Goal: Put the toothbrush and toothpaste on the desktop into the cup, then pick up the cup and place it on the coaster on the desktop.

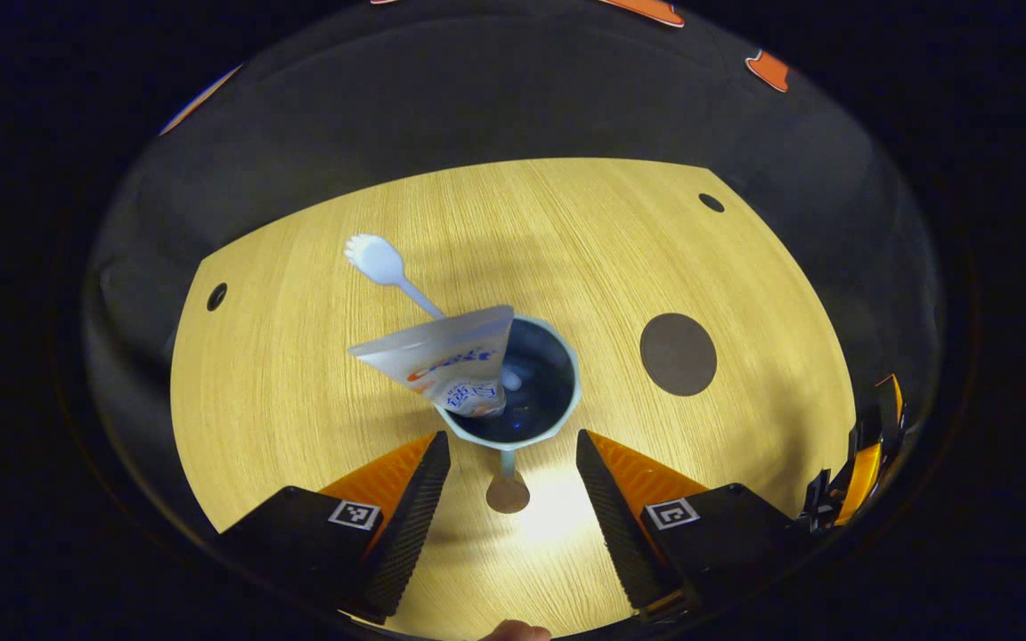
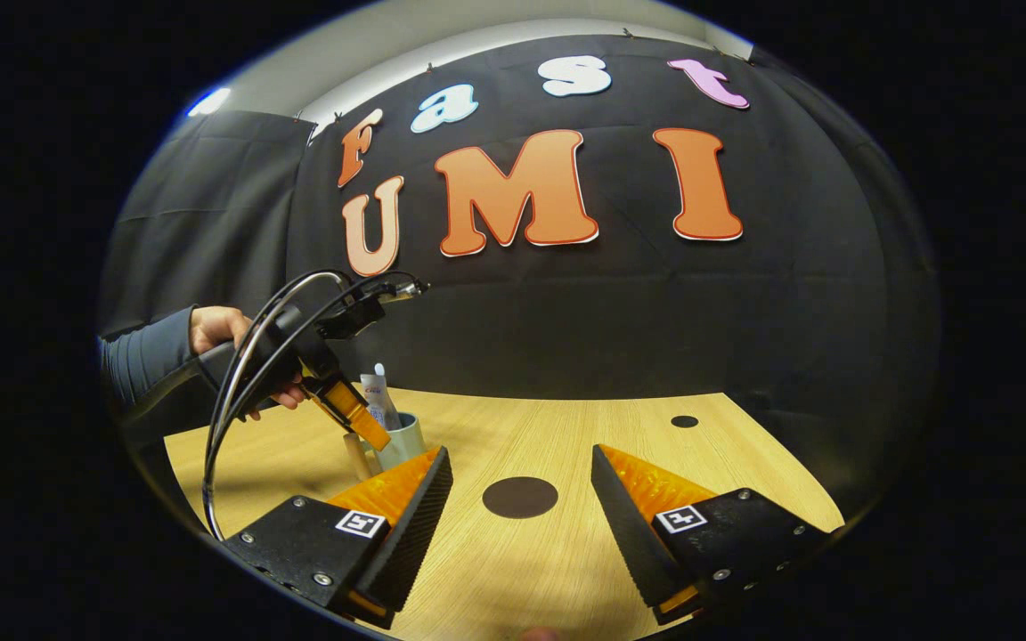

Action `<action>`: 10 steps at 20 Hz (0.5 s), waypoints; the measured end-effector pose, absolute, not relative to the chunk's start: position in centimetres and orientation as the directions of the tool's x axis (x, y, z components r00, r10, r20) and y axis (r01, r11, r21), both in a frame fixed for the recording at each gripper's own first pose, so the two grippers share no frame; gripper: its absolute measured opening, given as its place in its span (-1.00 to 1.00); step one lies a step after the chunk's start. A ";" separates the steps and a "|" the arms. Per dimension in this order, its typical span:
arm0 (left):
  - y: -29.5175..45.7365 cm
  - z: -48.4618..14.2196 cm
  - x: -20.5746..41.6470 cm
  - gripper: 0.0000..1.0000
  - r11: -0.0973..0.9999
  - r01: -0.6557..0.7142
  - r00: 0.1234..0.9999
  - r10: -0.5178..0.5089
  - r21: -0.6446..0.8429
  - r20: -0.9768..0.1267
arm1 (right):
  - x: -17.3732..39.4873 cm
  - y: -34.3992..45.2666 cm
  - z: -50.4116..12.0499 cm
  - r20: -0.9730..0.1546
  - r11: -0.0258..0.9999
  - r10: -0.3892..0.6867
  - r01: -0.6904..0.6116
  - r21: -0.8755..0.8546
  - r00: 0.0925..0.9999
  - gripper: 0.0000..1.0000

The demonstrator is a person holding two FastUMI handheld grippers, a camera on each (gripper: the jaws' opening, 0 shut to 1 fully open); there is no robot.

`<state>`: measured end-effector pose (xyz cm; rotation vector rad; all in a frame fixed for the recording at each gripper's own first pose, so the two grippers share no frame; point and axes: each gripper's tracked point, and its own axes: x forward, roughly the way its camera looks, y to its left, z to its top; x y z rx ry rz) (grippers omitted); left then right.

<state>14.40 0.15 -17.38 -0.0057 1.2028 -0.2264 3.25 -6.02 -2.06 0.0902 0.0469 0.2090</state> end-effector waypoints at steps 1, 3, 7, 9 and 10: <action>0.2 -17.6 14.5 0.86 0.978 0.169 0.323 -0.172 -0.123 -0.931 | 3.0 -6.2 -2.2 -0.039 0.975 0.208 -0.204 0.094 0.977 0.89; 0.1 -19.0 14.4 0.86 0.977 0.175 0.288 -0.170 -0.123 -0.942 | 2.8 -6.7 -2.5 -0.046 0.977 0.197 -0.192 0.090 0.979 0.91; 0.1 -21.2 14.8 0.87 0.977 0.182 0.233 -0.151 -0.110 -0.961 | 1.9 -7.5 -2.8 -0.050 0.981 0.176 -0.171 0.091 0.983 0.92; -0.1 -22.0 15.3 0.86 0.977 0.184 0.216 -0.148 -0.109 -0.965 | 1.5 -7.9 -3.0 -0.054 0.983 0.167 -0.161 0.091 0.985 0.91; -0.1 -22.4 15.7 0.85 0.978 0.184 0.211 -0.141 -0.102 -0.967 | 1.2 -8.1 -3.0 -0.055 0.983 0.163 -0.158 0.090 0.985 0.91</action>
